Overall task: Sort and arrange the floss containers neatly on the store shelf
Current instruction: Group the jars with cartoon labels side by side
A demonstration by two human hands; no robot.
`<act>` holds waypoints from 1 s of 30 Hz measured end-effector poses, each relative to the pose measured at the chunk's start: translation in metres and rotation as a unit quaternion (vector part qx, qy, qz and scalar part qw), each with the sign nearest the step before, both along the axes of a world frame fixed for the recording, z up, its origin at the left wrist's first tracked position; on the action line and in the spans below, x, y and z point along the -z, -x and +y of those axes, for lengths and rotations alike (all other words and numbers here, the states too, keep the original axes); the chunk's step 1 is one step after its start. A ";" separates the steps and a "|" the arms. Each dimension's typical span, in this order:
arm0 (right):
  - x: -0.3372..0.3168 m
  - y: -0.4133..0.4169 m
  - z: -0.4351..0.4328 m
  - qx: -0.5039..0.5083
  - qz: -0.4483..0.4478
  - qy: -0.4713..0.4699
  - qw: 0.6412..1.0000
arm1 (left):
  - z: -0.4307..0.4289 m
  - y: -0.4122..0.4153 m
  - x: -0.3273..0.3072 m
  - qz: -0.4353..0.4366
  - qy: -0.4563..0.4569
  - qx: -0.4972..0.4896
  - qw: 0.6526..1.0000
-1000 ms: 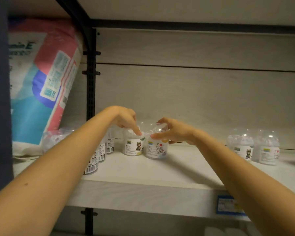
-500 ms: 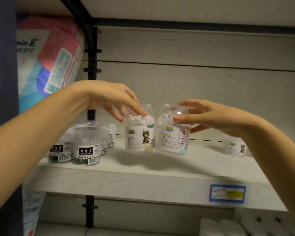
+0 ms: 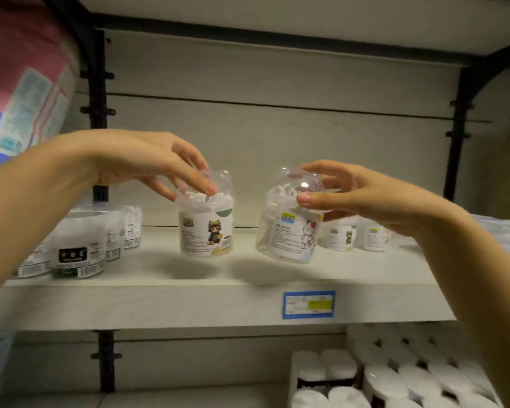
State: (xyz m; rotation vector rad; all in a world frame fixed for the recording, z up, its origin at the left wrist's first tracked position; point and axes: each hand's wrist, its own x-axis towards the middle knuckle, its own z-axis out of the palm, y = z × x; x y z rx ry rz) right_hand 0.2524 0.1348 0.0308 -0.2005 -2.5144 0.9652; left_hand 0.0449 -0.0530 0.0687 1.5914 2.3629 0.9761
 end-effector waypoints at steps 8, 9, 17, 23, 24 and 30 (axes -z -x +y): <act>-0.002 -0.111 0.090 0.087 0.036 -0.006 0.996 | 0.062 -0.060 0.003 -0.001 -0.063 0.023 0.998; -0.001 -0.124 0.103 0.096 0.042 -0.009 0.994 | 0.071 -0.069 0.006 -0.005 -0.077 0.022 0.997; 0.010 -0.169 0.173 0.109 0.065 -0.055 0.990 | 0.130 -0.132 0.034 -0.015 -0.142 -0.016 0.990; 0.014 -0.138 0.183 0.107 0.022 -0.133 0.985 | 0.173 -0.149 0.047 -0.027 -0.101 -0.048 0.993; 0.014 -0.130 0.184 0.104 0.008 -0.143 0.984 | 0.180 -0.150 0.049 -0.025 -0.088 -0.050 0.995; 0.025 -0.107 0.188 0.098 -0.069 -0.161 0.980 | 0.202 -0.148 0.059 -0.047 -0.047 -0.034 0.997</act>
